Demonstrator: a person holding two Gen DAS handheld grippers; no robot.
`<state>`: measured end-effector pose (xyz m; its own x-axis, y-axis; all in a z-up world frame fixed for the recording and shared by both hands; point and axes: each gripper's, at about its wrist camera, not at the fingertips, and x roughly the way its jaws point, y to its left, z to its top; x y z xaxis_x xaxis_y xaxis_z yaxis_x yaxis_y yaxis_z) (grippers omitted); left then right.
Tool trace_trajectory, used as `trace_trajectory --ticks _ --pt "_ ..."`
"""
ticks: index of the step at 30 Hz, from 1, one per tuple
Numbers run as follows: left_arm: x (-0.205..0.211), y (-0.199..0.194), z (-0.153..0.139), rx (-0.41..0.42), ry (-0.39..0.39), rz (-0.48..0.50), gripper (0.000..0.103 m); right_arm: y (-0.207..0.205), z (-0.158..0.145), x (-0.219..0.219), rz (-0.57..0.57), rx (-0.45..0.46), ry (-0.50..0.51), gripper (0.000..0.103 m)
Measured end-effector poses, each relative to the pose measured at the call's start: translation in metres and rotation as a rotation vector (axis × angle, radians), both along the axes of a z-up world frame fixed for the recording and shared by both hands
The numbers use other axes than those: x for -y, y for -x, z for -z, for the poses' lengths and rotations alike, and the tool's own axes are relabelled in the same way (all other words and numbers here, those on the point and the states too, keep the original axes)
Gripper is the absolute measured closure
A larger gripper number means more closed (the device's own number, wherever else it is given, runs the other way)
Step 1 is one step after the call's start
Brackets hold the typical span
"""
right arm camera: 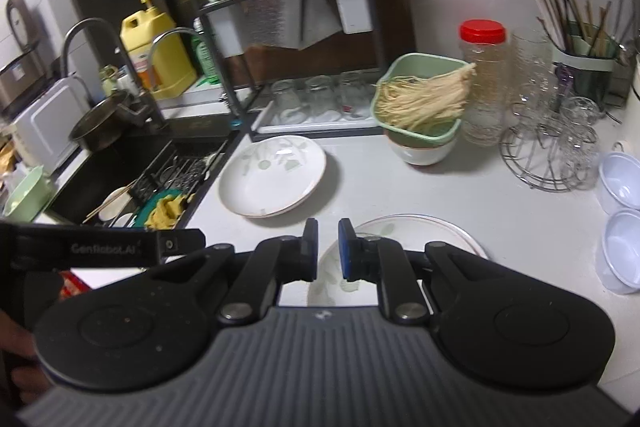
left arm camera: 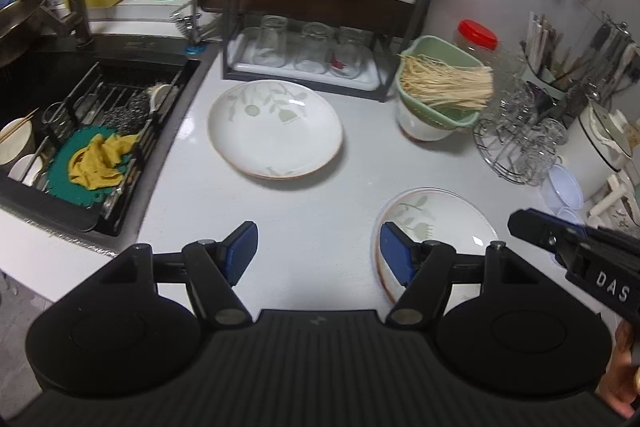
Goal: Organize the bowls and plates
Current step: 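Move both tools to the rim of the small leaf-pattern plate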
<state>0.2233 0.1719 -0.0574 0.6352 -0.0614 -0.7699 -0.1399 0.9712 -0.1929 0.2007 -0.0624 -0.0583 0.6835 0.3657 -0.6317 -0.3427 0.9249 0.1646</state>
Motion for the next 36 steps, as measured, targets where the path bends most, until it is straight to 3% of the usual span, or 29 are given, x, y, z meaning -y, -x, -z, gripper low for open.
trace_trajectory --ticks 10,12,14,15,36 --pt "-0.027 0.006 -0.006 -0.022 -0.021 -0.083 0.022 0.0 0.008 -0.019 -0.07 -0.003 -0.008 0.088" --pt "-0.029 0.004 -0.005 -0.032 -0.025 -0.094 0.021 -0.001 0.009 -0.02 -0.065 0.001 -0.005 0.073" --pt "-0.032 0.001 -0.003 -0.043 -0.038 -0.111 0.02 -0.003 0.01 -0.019 -0.038 0.005 -0.018 0.02" --pt "-0.033 -0.001 -0.002 -0.05 -0.04 -0.111 0.02 -0.005 0.01 -0.019 -0.025 0.008 -0.029 0.016" --pt "-0.089 -0.084 0.005 -0.042 -0.029 0.039 0.012 -0.056 0.016 -0.07 0.071 -0.019 -0.039 0.019"
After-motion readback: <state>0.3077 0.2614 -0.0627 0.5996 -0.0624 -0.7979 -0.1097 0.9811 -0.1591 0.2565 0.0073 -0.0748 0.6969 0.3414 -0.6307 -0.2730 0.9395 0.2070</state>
